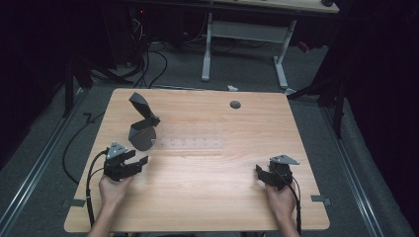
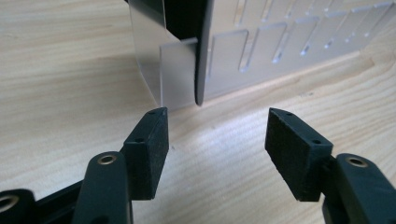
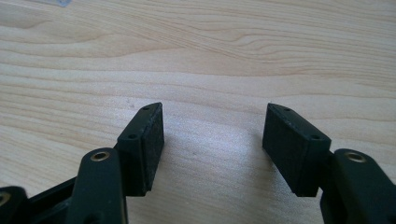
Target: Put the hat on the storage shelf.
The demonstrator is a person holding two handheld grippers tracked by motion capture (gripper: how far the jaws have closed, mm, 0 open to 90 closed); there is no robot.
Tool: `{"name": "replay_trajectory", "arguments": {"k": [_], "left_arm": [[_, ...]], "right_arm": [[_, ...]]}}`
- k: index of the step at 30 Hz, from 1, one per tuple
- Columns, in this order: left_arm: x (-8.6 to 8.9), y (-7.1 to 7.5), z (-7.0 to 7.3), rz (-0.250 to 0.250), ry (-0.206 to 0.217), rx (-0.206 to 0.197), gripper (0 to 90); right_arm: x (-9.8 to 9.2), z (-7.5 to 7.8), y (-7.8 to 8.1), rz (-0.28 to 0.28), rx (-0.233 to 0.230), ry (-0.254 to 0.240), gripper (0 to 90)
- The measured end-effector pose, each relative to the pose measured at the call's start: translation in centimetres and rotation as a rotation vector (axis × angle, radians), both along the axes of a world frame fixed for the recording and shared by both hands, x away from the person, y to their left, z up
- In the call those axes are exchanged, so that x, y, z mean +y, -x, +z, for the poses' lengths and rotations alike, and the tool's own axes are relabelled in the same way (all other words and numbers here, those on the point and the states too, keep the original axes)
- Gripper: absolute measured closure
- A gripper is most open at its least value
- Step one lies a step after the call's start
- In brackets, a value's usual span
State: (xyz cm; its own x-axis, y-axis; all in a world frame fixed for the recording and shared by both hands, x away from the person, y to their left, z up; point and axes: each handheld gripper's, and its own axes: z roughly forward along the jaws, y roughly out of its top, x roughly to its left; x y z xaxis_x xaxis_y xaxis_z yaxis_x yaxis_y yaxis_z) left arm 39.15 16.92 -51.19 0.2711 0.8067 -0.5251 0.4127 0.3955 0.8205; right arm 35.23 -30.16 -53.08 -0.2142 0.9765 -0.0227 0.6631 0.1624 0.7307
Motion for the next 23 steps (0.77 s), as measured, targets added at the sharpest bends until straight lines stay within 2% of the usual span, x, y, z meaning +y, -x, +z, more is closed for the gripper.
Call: {"name": "replay_trajectory", "arguments": {"k": [4,6,13,16,18,19,23], "left_arm": [[-0.2,0.5,-0.7,-0.008,-0.003,0.02,39.7],[-0.3,0.8,-1.2,-0.01,-0.02,0.027,39.7],[-1.1,1.1,-3.5,0.0,-0.152,0.044,38.7],[-1.4,1.3,-3.6,0.008,-0.192,0.019,37.6],[-1.4,1.3,-3.6,0.008,-0.183,0.026,37.7],[-1.3,1.3,-3.5,0.009,-0.162,0.043,37.6],[-1.3,1.3,-3.5,0.009,-0.163,0.045,34.5]], "right_arm": [[0.0,0.0,0.0,0.0,0.0,0.0,38.9],[0.0,0.0,0.0,0.0,0.0,0.0,38.9],[0.0,0.0,0.0,-0.001,0.001,-0.001,38.9],[0.0,0.0,0.0,0.0,0.0,0.0,38.8],[0.0,0.0,0.0,0.0,0.0,0.0,38.8],[0.0,0.0,0.0,0.0,0.0,0.0,38.8],[0.0,0.0,0.0,0.0,0.0,0.0,38.8]]}}
